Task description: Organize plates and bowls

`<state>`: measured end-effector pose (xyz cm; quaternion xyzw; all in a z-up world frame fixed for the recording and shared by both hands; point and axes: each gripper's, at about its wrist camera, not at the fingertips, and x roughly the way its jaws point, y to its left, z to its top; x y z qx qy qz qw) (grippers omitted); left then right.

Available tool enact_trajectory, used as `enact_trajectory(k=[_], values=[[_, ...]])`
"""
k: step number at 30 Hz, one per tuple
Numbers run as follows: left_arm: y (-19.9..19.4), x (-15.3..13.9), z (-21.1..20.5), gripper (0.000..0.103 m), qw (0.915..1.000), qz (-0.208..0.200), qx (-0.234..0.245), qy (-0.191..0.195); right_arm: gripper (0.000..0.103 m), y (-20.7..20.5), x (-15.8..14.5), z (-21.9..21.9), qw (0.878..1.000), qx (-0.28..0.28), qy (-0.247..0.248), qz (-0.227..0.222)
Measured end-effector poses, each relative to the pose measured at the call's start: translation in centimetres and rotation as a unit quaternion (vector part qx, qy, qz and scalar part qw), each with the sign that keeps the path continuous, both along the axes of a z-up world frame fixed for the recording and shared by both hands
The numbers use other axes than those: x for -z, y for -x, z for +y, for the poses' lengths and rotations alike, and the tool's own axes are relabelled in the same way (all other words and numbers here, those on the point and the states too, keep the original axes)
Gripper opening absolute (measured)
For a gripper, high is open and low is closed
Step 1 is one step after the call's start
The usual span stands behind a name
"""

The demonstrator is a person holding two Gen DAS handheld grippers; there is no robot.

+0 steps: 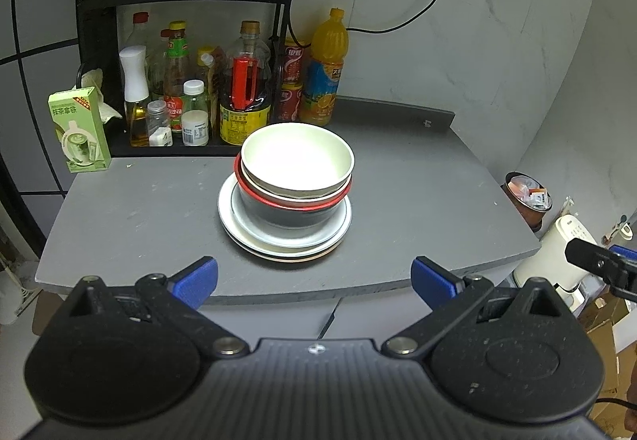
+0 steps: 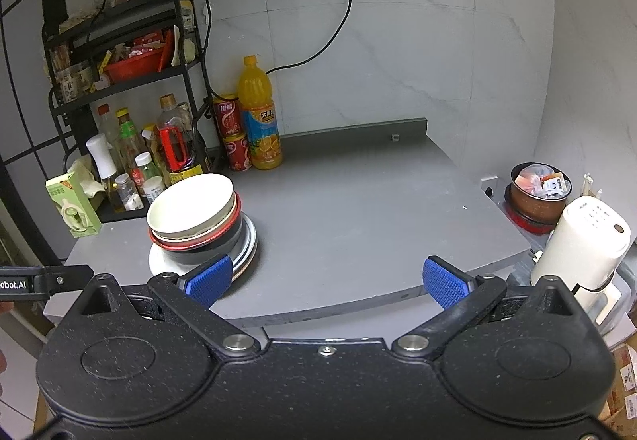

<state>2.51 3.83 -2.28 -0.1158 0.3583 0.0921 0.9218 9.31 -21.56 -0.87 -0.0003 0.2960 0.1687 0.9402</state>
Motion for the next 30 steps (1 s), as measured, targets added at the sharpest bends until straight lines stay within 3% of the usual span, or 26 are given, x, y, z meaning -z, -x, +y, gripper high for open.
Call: enact_trajectory(k=[30], values=[[-1.4,0.6,-0.1,0.102,1.0000,0.010,-0.001,0.000,0.103,-1.0,0.1,0.0,1.000,0.000,0.009,-0.001]])
